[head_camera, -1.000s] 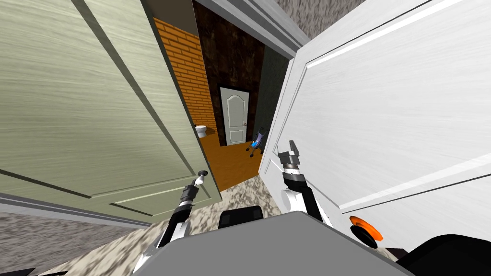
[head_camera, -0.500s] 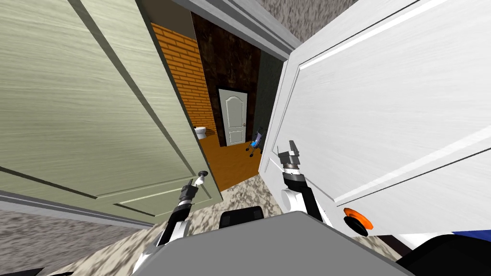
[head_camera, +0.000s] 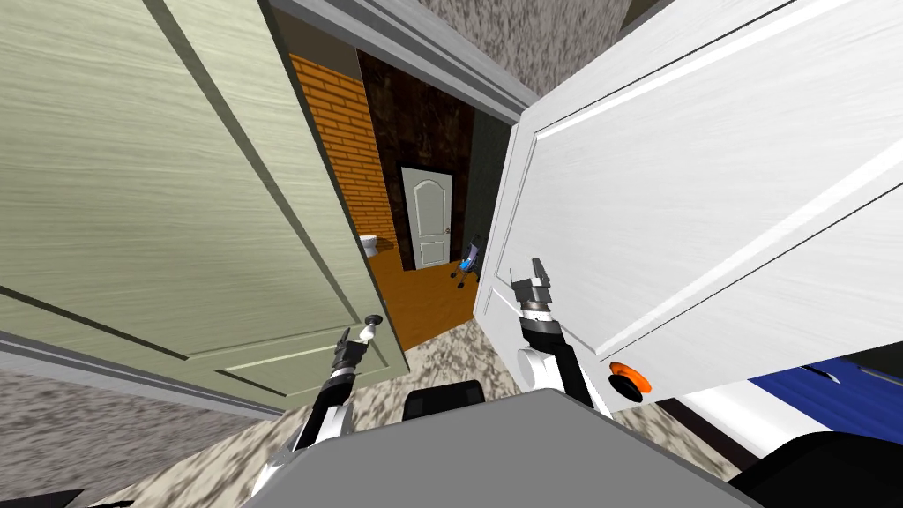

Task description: Pull the door open

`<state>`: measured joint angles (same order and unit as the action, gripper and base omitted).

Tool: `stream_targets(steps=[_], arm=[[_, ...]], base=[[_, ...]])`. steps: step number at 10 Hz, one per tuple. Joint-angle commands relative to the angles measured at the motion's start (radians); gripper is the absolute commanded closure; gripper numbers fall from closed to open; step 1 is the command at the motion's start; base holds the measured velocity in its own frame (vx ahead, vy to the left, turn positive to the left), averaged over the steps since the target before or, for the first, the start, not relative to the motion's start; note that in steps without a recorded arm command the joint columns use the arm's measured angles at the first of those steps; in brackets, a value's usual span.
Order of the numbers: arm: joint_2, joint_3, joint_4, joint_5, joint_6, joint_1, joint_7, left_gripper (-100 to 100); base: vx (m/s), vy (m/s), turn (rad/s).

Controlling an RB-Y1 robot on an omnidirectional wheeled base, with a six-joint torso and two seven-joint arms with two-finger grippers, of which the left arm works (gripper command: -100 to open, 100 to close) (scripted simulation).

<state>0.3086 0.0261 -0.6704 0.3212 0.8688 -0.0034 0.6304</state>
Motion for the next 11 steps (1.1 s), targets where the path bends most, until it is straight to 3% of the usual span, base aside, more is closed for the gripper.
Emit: stream_targets(steps=[1, 4, 6, 7, 9, 10, 11], arm=[[-0.021, 0.021, -0.017, 0.018, -0.005, -0.004, 0.050, -100], [-0.024, 0.028, -0.019, 0.033, -0.008, -0.007, 0.103, -100], [-0.031, 0.043, -0.024, 0.064, -0.013, -0.013, 0.169, -100], [-0.031, 0.043, -0.024, 0.064, -0.013, -0.013, 0.182, -100], [-0.039, 0.059, -0.029, 0.096, -0.019, -0.019, 0.247, -100], [-0.039, 0.059, -0.029, 0.096, -0.019, -0.019, 0.263, -100], [-0.042, 0.067, -0.032, 0.113, -0.022, -0.022, 0.299, -100]], base=[[-0.069, -0.011, -0.103], [-0.052, -0.014, -0.023], [-0.065, 0.024, -0.048], [-0.061, 0.020, -0.017], [-0.069, 0.022, -0.040], [-0.064, 0.018, -0.020], [-0.054, 0.004, -0.027]])
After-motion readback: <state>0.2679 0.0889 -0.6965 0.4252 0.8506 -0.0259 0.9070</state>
